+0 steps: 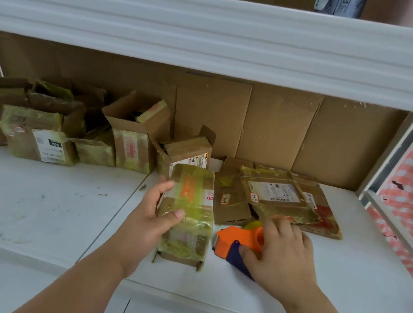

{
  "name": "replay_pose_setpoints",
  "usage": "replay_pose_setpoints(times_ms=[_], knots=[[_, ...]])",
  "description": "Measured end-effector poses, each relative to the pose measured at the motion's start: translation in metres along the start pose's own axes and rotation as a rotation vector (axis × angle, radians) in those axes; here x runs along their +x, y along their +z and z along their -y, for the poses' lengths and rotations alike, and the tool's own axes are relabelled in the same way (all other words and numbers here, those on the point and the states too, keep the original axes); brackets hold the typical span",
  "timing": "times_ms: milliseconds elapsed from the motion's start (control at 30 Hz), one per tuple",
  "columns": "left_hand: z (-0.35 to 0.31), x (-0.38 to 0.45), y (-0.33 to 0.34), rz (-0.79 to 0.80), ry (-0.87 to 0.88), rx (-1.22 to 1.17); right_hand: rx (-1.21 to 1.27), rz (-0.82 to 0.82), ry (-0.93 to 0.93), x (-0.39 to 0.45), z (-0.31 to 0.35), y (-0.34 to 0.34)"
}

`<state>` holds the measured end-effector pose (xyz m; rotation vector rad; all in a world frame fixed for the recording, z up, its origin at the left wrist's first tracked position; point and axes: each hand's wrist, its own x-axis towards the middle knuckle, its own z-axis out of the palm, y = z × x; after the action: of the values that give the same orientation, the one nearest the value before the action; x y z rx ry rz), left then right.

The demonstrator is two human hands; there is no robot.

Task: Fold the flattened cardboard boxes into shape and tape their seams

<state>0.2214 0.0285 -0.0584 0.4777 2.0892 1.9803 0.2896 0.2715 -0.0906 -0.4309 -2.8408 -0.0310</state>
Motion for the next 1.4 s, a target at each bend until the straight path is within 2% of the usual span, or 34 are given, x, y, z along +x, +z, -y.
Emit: replay_pose_setpoints(times_ms=[67, 100, 200, 267, 400, 600, 700, 933, 1067, 1167, 1400], knots=[[0.003, -0.006, 0.002, -0.004, -0.021, -0.059, 0.388, -0.119, -0.065, -0.003, 0.017, -0.012], [0.004, -0.009, 0.004, -0.001, -0.027, -0.056, 0.618, -0.082, -0.117, -0.005, 0.03, -0.017], [0.003, -0.014, 0.008, 0.01, -0.02, 0.031, 1.198, 0.175, -0.174, -0.019, 0.075, -0.017], [0.002, -0.012, 0.009, 0.02, -0.025, 0.062, 1.359, 0.213, -0.092, -0.025, 0.098, -0.007], [0.005, -0.008, 0.013, 0.015, -0.06, -0.011, 1.52, 0.151, 0.056, -0.027, 0.122, -0.005], [0.01, -0.007, -0.011, 0.04, -0.073, -0.395, 1.61, 0.192, 0.129, -0.019, 0.102, -0.008], [0.022, -0.005, -0.029, 0.04, -0.115, -0.477, 1.568, 0.22, 0.069, -0.016, 0.086, -0.008], [0.017, -0.016, -0.032, 0.085, -0.056, -0.123, 1.496, 0.317, -0.001, -0.011, 0.065, -0.013], [0.015, -0.016, -0.033, 0.009, -0.037, 0.094, 1.297, 0.311, -0.105, -0.01, 0.062, -0.009], [0.016, -0.013, -0.031, -0.068, 0.002, 0.228, 1.126, 0.239, -0.136, -0.01, 0.066, -0.003], [0.024, -0.006, -0.017, -0.193, 0.141, 0.367, 0.982, -0.042, -0.015, -0.016, 0.084, 0.018]])
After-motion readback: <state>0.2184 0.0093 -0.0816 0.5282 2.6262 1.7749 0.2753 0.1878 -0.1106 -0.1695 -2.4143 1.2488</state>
